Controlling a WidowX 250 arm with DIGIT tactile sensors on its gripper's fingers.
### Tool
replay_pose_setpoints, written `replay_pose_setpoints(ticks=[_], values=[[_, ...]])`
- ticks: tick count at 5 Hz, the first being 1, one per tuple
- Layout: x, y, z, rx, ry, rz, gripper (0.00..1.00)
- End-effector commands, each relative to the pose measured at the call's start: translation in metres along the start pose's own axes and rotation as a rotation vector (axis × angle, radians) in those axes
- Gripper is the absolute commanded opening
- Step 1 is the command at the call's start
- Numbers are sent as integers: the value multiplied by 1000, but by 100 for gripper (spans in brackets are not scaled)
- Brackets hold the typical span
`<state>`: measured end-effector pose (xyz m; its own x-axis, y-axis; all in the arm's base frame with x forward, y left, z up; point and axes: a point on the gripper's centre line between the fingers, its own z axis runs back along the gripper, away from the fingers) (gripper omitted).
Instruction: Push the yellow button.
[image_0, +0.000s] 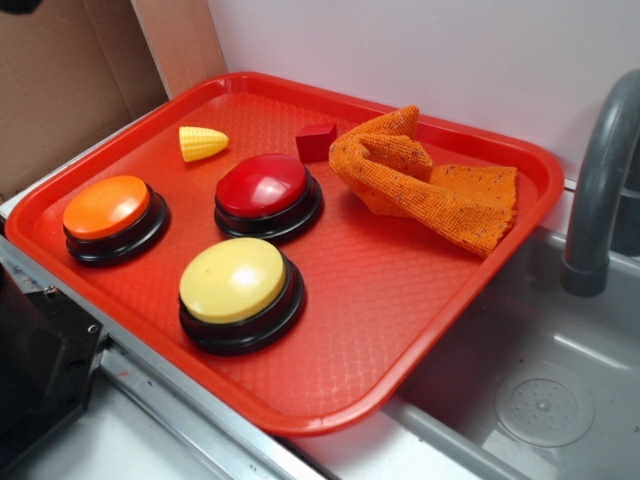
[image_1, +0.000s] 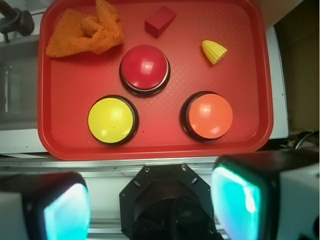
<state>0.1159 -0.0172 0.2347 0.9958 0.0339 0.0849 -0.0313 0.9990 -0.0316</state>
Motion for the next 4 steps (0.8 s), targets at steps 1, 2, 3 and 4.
replay_pose_setpoints(ticks=[1,2,3,4], values=[[0,0,0,0,0,0,100],[41,-20,-44,34,65,-197,100],[51,-46,-87,72,32,-303,100],[39,-56,-121,70,-26,-348,100]])
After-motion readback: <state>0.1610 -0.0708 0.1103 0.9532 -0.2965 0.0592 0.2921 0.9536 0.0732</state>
